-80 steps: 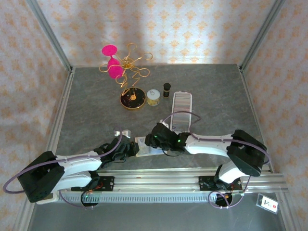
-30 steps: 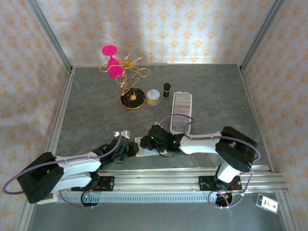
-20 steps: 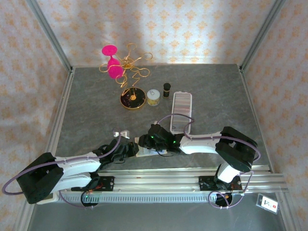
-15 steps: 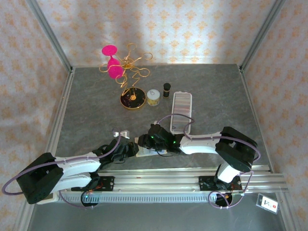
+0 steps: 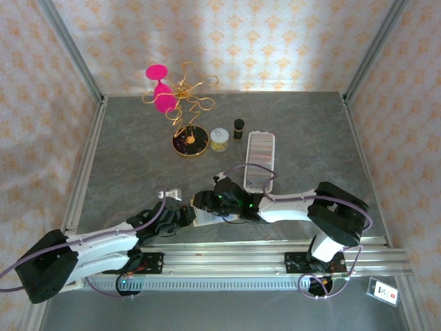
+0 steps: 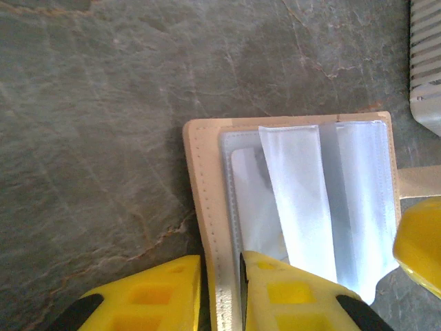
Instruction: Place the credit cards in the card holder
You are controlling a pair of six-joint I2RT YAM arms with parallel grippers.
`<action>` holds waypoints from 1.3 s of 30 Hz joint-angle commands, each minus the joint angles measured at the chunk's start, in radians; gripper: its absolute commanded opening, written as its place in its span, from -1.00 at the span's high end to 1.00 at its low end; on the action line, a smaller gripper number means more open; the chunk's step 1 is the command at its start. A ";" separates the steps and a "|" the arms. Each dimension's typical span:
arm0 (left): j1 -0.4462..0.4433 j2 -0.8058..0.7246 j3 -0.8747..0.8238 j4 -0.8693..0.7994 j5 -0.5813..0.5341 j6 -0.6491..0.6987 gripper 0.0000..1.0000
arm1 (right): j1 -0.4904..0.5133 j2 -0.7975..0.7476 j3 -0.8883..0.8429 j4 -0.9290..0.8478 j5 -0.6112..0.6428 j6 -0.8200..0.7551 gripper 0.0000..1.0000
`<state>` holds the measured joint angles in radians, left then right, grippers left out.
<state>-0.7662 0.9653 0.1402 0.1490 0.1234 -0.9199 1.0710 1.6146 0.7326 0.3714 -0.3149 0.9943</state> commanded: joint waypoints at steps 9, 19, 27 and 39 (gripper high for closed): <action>-0.011 -0.137 0.062 -0.241 -0.161 0.005 0.45 | -0.043 -0.199 0.097 -0.295 0.224 -0.310 0.05; -0.021 -0.082 0.144 -0.132 0.033 0.047 0.46 | -0.131 -0.495 -0.002 -0.356 0.335 -1.341 0.04; -0.048 0.029 0.131 -0.053 0.088 0.065 0.59 | -0.304 -0.517 0.017 -0.639 0.298 -1.864 -0.04; -0.049 0.102 0.108 -0.043 0.032 0.090 0.63 | -0.519 -0.394 -0.015 -0.635 0.306 -2.184 -0.34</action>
<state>-0.8116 1.0546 0.2592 0.0849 0.1814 -0.8562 0.5533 1.1904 0.7197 -0.2752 -0.0071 -1.0885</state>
